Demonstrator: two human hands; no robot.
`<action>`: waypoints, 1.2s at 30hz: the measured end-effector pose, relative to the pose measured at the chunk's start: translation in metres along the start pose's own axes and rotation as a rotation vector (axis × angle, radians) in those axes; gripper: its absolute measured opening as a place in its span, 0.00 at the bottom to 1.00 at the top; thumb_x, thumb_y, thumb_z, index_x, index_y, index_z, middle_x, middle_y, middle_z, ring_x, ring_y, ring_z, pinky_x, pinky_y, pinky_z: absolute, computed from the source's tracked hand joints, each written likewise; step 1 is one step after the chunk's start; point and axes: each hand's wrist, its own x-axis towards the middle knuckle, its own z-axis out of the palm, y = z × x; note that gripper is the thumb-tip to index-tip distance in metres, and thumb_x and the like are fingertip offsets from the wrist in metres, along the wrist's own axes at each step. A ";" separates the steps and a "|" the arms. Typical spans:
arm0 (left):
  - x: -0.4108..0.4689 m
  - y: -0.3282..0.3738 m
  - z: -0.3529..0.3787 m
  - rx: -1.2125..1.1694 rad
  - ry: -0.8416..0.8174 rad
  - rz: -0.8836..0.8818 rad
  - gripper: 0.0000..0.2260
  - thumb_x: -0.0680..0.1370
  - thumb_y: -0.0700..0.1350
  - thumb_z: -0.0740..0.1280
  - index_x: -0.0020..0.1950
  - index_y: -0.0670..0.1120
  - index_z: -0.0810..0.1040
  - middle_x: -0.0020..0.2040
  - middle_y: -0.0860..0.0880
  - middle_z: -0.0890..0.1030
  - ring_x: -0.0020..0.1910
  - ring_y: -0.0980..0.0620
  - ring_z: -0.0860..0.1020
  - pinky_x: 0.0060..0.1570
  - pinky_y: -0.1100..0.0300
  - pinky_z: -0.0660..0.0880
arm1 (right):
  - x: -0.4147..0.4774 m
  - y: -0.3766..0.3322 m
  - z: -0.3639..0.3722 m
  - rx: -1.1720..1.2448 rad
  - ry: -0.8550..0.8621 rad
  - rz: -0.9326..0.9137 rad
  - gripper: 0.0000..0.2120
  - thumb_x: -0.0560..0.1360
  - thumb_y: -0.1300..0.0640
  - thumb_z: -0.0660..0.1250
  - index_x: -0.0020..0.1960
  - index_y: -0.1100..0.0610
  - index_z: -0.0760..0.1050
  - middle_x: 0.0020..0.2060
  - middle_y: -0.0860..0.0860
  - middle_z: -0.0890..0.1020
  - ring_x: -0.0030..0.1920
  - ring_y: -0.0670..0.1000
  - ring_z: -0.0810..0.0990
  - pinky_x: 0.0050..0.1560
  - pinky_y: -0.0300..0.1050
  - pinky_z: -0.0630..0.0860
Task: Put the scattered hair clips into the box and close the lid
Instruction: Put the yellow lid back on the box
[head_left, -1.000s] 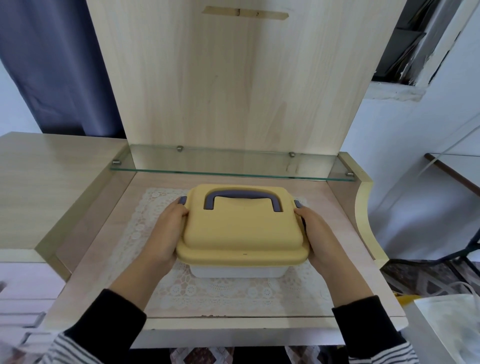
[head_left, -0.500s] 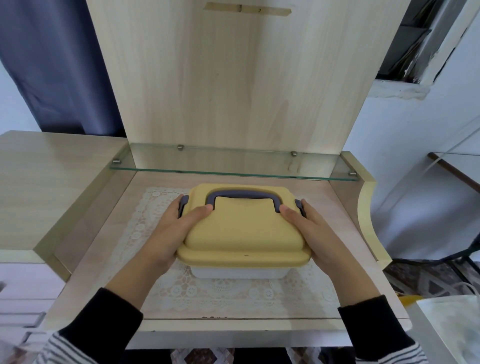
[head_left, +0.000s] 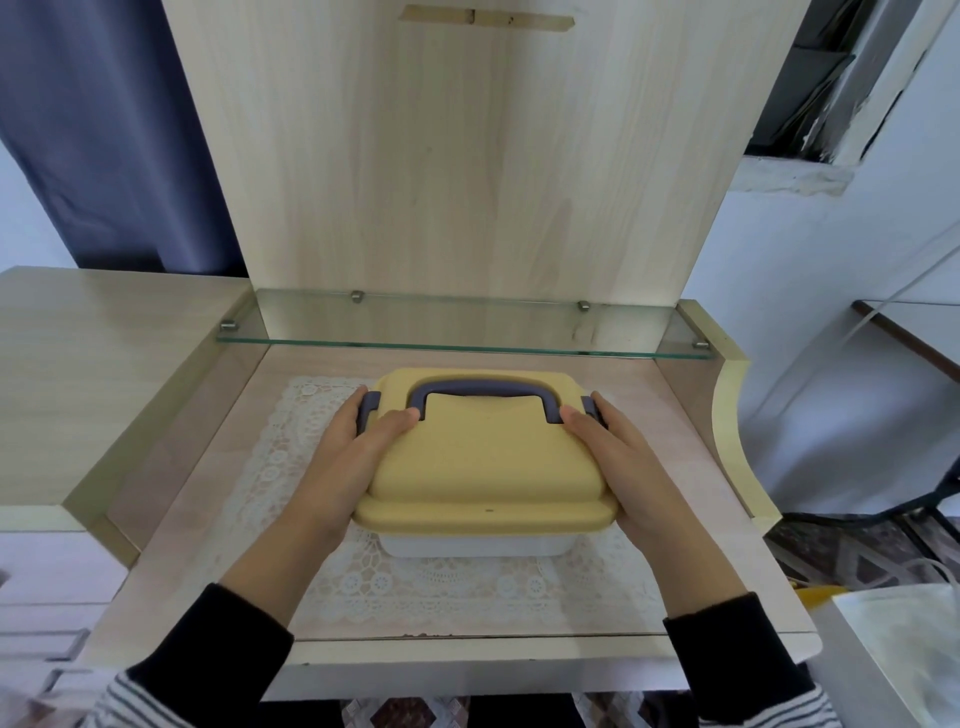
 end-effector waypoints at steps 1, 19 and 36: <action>-0.001 -0.003 -0.001 -0.038 0.013 0.011 0.33 0.74 0.55 0.70 0.76 0.55 0.61 0.69 0.57 0.69 0.64 0.51 0.72 0.63 0.49 0.72 | -0.002 0.001 -0.001 0.074 0.009 0.004 0.34 0.72 0.42 0.69 0.75 0.45 0.61 0.67 0.43 0.71 0.64 0.50 0.74 0.62 0.52 0.73; -0.004 -0.004 0.013 -0.399 -0.162 0.144 0.23 0.75 0.50 0.60 0.68 0.42 0.71 0.59 0.43 0.77 0.56 0.45 0.76 0.49 0.52 0.77 | -0.004 0.005 0.008 0.388 0.080 -0.029 0.18 0.75 0.53 0.67 0.62 0.56 0.70 0.55 0.52 0.79 0.51 0.53 0.80 0.45 0.49 0.76; 0.025 0.001 0.025 -0.364 -0.172 0.173 0.11 0.80 0.43 0.57 0.59 0.44 0.74 0.50 0.44 0.76 0.45 0.48 0.75 0.42 0.54 0.72 | 0.022 -0.007 0.008 0.394 0.091 -0.039 0.18 0.76 0.53 0.66 0.63 0.58 0.69 0.52 0.52 0.79 0.49 0.52 0.79 0.42 0.48 0.76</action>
